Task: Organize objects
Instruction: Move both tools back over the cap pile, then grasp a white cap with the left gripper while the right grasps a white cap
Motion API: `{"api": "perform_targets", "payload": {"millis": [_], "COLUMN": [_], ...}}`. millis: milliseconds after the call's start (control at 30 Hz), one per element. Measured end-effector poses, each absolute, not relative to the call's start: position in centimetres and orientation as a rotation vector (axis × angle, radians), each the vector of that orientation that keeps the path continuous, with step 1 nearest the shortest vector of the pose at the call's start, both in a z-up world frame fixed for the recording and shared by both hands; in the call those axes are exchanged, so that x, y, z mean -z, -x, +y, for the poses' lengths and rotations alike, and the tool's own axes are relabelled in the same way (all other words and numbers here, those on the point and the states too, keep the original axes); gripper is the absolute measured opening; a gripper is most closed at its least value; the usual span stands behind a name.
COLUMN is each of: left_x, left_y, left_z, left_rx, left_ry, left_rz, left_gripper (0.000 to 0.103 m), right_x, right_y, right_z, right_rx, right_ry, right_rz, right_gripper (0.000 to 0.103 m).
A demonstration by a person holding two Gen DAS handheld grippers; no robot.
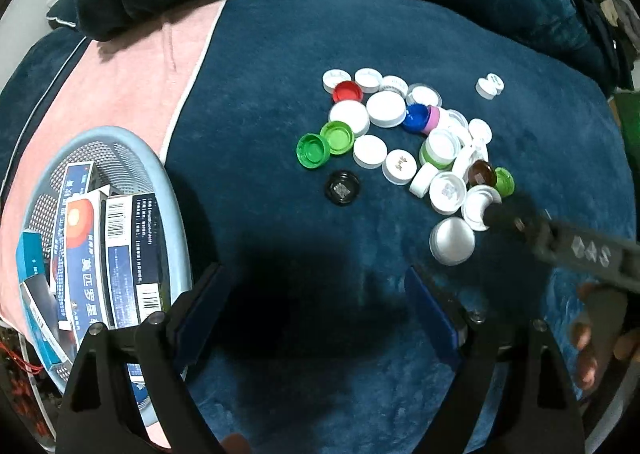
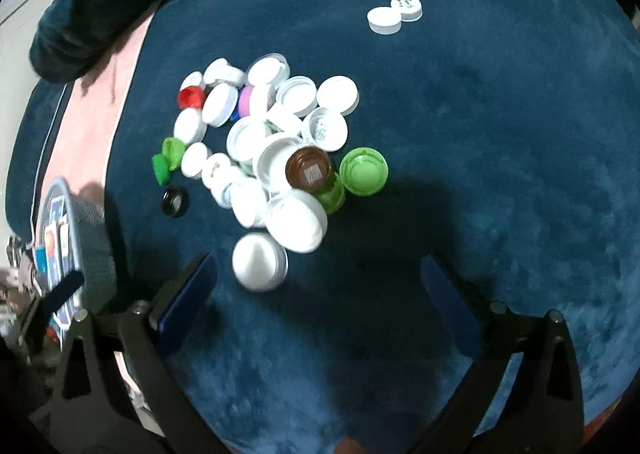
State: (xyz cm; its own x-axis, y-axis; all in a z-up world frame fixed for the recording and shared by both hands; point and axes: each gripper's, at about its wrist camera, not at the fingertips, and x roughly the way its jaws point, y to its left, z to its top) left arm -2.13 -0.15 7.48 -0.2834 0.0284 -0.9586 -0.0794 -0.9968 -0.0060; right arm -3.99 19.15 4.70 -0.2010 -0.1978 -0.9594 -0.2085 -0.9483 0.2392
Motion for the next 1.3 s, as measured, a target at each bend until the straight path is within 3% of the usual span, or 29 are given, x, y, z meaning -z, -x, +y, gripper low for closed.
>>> {"api": "perform_targets", "payload": {"millis": [67, 167, 233, 300, 333, 667, 733, 867, 1200, 1233, 1267, 1300], "left_x": [-7.3, -7.0, -6.7, -6.4, -6.3, -4.9, -4.3, -2.8, -1.9, -1.8, -1.7, -1.6], "left_y": [1.9, 1.7, 1.5, 1.5, 1.5, 2.2, 2.4, 2.8, 3.3, 3.2, 3.2, 3.2], "left_z": [0.1, 0.4, 0.6, 0.8, 0.9, 4.2, 5.5, 7.0, 9.0, 9.1, 9.3, 9.4], "left_rx": [-2.456, -2.442, -2.430, -2.417, -2.412, -2.327, -2.309, -2.280, -2.182, -2.176, -2.170, -2.161], "left_ry": [1.838, 1.841, 1.843, 1.843, 1.843, 1.735, 1.697, 1.668, 1.616, 1.612, 1.606, 1.605], "left_rz": [0.101, 0.147, 0.181, 0.198, 0.197, 0.174, 0.226, 0.254, 0.210, 0.219, 0.227, 0.232], "left_gripper": [0.091, 0.091, 0.091, 0.091, 0.091, 0.091, 0.090, 0.080, 0.079, 0.073, 0.055, 0.043], "right_x": [-4.0, -2.9, -2.4, -2.2, -2.4, -4.2, -4.3, -4.3, -3.9, -3.8, -3.7, -3.7], "right_y": [4.4, 5.3, 5.7, 5.7, 5.7, 3.7, 3.5, 2.9, 3.3, 3.3, 3.4, 3.4], "right_z": [18.8, 17.9, 17.4, 17.4, 17.6, 22.2, 23.0, 23.4, 23.3, 23.3, 23.2, 23.1], "right_rx": [-2.353, -2.329, -2.317, -2.315, -2.323, -2.265, -2.258, -2.240, -2.234, -2.234, -2.233, -2.233], "right_ry": [1.976, 1.987, 1.989, 1.994, 1.995, 2.029, 2.026, 2.024, 2.032, 2.033, 2.035, 2.036], "right_rz": [0.561, 0.529, 0.467, 0.456, 0.474, 0.766, 0.774, 0.798, 0.750, 0.745, 0.738, 0.730], "right_gripper": [0.099, 0.086, 0.069, 0.044, 0.041, 0.041, 0.041, 0.041, 0.041, 0.041, 0.041, 0.041]}}
